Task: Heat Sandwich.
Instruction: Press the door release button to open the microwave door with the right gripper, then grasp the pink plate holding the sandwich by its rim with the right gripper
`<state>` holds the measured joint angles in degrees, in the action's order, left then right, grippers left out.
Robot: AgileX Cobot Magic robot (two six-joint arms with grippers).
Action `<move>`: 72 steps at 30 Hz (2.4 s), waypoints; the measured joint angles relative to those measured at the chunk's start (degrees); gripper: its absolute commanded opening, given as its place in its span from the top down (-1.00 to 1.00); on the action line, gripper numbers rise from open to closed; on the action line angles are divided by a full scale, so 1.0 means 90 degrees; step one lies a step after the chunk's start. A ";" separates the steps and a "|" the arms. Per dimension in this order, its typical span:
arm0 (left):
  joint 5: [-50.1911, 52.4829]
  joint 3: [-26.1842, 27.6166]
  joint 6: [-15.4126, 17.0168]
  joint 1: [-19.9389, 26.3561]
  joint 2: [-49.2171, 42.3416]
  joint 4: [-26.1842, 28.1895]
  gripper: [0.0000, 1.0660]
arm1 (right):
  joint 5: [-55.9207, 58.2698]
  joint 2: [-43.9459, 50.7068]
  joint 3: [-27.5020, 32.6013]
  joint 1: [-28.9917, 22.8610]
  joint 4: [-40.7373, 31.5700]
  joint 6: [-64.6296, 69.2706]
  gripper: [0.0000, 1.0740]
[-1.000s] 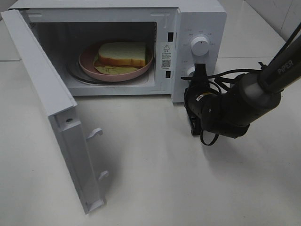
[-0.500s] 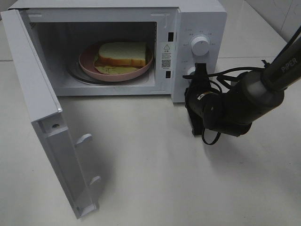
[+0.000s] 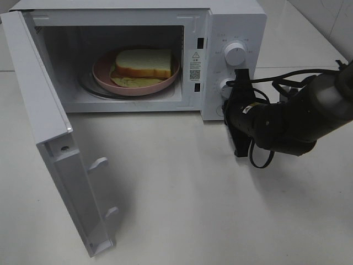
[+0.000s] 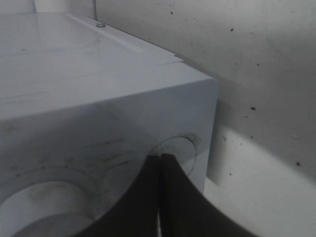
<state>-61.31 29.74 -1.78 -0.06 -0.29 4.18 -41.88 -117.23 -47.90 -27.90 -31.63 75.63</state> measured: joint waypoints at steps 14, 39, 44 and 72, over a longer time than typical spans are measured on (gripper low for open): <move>0.0000 0.0000 0.0000 0.0000 0.0000 0.0000 -0.83 | 0.0261 0.1114 0.0993 0.0025 0.0350 0.0172 0.98; 0.0000 0.0000 0.0000 0.0000 0.0000 0.0000 -0.83 | 0.3342 0.2954 0.1413 0.0038 0.0382 -0.3043 0.90; 0.0000 0.0000 0.0000 0.0000 0.0000 0.0000 -0.83 | 0.4730 0.2979 0.0891 0.0045 0.0522 -0.4609 0.90; 0.0000 0.0000 0.0000 0.0000 0.0000 0.0000 -0.83 | 0.8569 0.2979 -0.0732 0.0045 0.1719 -1.1287 0.81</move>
<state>-61.31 29.74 -1.78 -0.06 -0.29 4.18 35.24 -90.41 -54.49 -27.50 -16.16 -25.95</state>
